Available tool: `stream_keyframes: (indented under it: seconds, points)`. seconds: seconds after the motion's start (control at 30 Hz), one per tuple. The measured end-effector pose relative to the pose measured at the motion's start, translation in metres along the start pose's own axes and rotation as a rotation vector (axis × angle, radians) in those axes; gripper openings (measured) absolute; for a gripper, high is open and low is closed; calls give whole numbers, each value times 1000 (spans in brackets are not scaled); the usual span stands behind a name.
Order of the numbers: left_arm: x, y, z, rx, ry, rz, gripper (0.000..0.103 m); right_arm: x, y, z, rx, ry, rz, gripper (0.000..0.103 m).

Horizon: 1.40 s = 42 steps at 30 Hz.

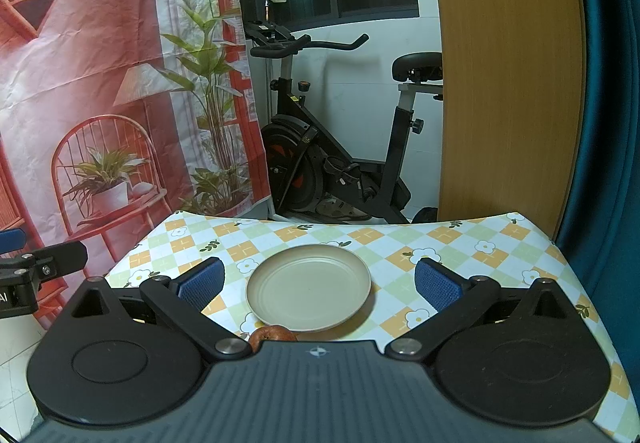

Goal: Organize fruits

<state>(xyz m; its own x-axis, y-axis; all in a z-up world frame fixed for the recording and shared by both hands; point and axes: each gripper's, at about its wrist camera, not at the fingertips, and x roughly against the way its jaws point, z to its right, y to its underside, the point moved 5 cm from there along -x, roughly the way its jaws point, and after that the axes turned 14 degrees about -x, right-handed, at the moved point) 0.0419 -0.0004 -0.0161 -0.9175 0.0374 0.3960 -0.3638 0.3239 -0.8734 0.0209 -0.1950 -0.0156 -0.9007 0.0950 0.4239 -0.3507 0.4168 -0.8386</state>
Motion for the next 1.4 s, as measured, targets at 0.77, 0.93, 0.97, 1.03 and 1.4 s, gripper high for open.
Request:
stream_keyframes:
  seconds: [0.77, 0.93, 0.97, 1.03, 1.4]
  points:
    - [1, 1, 1, 5, 7, 3, 103, 1, 0, -1, 0, -1, 1, 103]
    - [1, 1, 1, 8, 8, 3, 103, 0, 0, -1, -1, 0, 0, 103]
    - [1, 2, 1, 9, 7, 2, 103, 0, 1, -1, -1, -1, 0, 103]
    - [0, 3, 1, 17, 11, -1, 103, 0, 1, -1, -5, -4, -2, 103]
    - [-23, 20, -7, 66, -7, -28, 103, -1, 14, 0, 25, -60, 54, 103]
